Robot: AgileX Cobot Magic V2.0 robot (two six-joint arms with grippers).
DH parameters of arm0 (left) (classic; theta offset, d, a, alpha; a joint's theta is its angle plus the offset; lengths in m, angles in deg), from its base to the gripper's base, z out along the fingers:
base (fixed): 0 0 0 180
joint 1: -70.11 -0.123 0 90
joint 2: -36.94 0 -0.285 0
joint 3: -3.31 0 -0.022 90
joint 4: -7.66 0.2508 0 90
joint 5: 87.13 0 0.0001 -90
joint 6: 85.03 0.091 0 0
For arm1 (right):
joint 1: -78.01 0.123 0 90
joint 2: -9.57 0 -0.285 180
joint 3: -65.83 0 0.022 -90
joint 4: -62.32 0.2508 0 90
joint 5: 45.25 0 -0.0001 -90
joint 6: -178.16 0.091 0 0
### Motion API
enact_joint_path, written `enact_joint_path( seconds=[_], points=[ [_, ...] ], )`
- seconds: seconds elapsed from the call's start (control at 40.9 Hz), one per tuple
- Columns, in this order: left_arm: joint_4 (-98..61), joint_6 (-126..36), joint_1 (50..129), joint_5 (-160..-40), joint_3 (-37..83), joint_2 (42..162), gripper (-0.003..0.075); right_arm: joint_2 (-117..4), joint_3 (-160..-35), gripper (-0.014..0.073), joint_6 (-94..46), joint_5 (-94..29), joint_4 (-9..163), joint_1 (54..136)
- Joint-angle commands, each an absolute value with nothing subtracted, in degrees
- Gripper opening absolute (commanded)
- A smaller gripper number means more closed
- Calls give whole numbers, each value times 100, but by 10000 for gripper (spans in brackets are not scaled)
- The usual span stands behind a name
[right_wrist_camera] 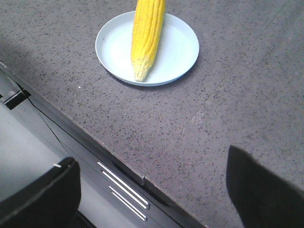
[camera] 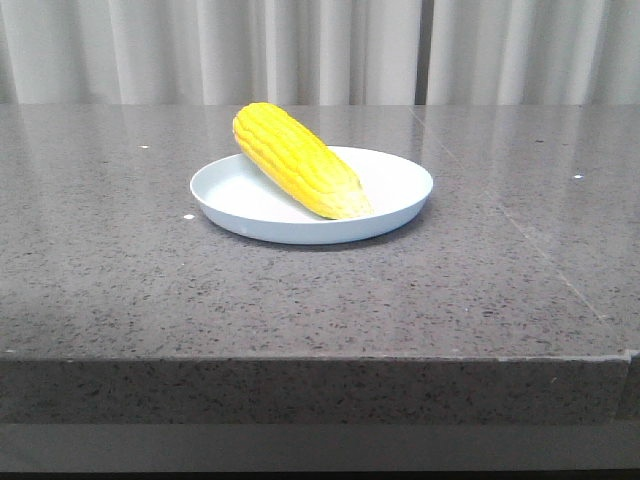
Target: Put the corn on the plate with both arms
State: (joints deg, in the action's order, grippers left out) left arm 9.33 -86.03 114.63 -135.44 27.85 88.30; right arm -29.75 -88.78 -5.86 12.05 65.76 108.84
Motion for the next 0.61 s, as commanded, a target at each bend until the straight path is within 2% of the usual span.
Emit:
enact_joint_path(
  seconds=[0.0, 0.049, 0.244, 0.366, 0.391, 0.586],
  points=[
    [929, -8663, 11508, -13079, 2632, 8818, 412, -2937, -8977, 570, -647, 852, 6542, 10892],
    [929, -8663, 11508, -13079, 2632, 8818, 360, -2937, -8977, 493, -647, 860, 6542, 10892],
    [929, -8663, 11508, -13079, 2632, 8818, 121, -2937, -8977, 88, -647, 855, 6548, 10892],
    [929, -8663, 11508, -13079, 2632, 8818, 1, -2937, -8977, -94, -647, 848, 6548, 10892],
    [929, -8663, 11508, -13079, 2632, 8818, -18, -2937, -8977, -87, -647, 837, 6548, 10892],
    [929, -8663, 11508, -13079, 2632, 8818, -20, -2937, -8977, -87, -647, 816, 6553, 10892]
  ],
)
